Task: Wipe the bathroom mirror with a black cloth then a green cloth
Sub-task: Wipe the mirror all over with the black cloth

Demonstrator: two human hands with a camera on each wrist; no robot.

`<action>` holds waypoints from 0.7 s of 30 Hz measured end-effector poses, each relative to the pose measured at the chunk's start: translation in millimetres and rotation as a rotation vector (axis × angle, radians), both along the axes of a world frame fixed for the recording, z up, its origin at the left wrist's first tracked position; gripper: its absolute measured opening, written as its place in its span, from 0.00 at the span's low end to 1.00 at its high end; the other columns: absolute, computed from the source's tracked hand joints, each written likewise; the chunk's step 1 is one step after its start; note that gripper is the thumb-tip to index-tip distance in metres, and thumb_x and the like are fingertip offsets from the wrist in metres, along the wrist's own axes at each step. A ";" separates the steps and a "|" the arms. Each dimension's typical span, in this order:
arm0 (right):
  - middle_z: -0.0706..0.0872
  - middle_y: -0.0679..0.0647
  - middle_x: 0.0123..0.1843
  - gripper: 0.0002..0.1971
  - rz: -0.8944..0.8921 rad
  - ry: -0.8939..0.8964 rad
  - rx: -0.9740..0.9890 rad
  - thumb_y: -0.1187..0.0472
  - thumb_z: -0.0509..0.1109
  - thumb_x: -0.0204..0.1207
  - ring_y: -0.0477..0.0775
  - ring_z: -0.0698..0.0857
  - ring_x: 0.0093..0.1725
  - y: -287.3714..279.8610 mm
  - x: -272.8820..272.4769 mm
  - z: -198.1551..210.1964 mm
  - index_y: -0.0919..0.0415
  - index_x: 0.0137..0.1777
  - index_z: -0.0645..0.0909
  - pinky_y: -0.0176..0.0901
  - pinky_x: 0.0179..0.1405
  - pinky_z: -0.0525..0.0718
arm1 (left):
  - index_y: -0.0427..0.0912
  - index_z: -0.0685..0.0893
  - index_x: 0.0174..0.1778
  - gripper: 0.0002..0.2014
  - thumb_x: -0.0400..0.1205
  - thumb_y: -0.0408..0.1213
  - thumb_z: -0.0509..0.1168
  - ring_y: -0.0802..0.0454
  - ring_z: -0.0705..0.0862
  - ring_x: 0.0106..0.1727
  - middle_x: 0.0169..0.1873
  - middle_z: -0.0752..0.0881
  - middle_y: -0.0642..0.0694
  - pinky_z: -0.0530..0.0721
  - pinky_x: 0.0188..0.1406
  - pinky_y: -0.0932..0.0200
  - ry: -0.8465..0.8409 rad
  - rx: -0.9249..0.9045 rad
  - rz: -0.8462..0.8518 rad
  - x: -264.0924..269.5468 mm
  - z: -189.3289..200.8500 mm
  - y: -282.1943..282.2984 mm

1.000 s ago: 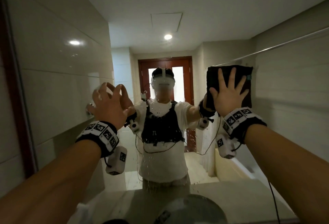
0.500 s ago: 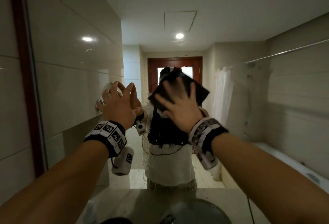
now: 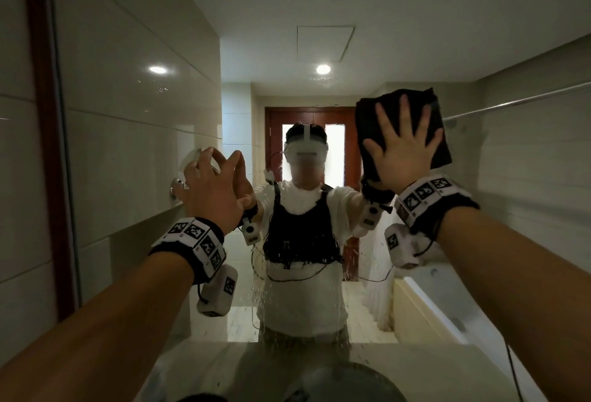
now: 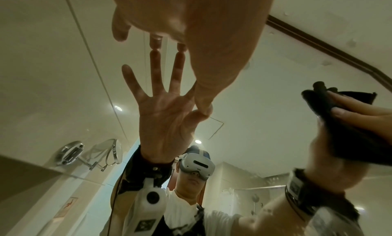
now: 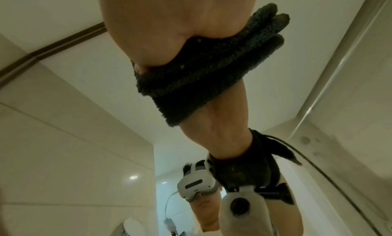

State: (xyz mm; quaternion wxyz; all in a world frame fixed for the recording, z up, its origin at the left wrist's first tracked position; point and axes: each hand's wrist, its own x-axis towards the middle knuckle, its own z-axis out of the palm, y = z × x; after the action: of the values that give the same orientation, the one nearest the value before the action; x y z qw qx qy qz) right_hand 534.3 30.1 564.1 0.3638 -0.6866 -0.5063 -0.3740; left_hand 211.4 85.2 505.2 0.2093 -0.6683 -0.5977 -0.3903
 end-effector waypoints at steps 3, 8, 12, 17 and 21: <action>0.38 0.51 0.90 0.33 -0.007 0.054 0.038 0.36 0.51 0.85 0.70 0.37 0.86 3.8 -9.9 4.1 0.36 0.87 0.44 0.82 0.78 0.41 | 0.68 0.50 0.81 0.47 0.74 0.55 0.75 0.34 0.54 0.82 0.85 0.49 0.44 0.66 0.73 0.24 0.009 -0.004 0.002 0.6 -1.4 0.1; 0.38 0.53 0.90 0.32 -0.006 0.056 0.074 0.38 0.51 0.86 0.72 0.38 0.86 13.3 -29.3 22.4 0.37 0.87 0.44 0.84 0.78 0.41 | 0.68 0.50 0.81 0.47 0.74 0.54 0.76 0.33 0.53 0.83 0.85 0.48 0.44 0.65 0.74 0.24 -0.008 0.001 -0.039 -1.6 -1.1 1.8; 0.38 0.53 0.90 0.32 0.021 -0.044 0.059 0.37 0.50 0.86 0.72 0.37 0.86 23.3 -52.7 33.5 0.36 0.87 0.45 0.83 0.78 0.39 | 0.68 0.50 0.82 0.46 0.76 0.55 0.74 0.33 0.51 0.84 0.86 0.46 0.45 0.62 0.77 0.26 -0.022 -0.012 -0.071 -3.1 -1.3 1.6; 0.47 0.53 0.90 0.31 0.109 -0.483 -0.048 0.37 0.55 0.83 0.74 0.42 0.86 41.8 -106.8 14.0 0.34 0.86 0.53 0.85 0.77 0.43 | 0.68 0.49 0.83 0.46 0.76 0.59 0.73 0.34 0.49 0.85 0.86 0.46 0.47 0.58 0.78 0.26 -0.020 0.002 -0.095 -7.5 -3.6 6.8; 0.51 0.52 0.90 0.31 0.176 -0.728 -0.134 0.38 0.58 0.82 0.73 0.43 0.87 52.1 -139.7 -40.3 0.35 0.85 0.56 0.84 0.77 0.41 | 0.58 0.50 0.84 0.45 0.78 0.57 0.71 0.36 0.52 0.85 0.86 0.50 0.48 0.58 0.78 0.25 -0.029 0.031 -0.121 -14.1 -6.6 7.2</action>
State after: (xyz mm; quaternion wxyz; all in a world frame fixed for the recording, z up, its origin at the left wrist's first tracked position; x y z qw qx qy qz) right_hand 394.7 82.2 523.8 0.1454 -0.4849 -0.6828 -0.5267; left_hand 197.3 92.5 498.6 0.1871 -0.6943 -0.5528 -0.4211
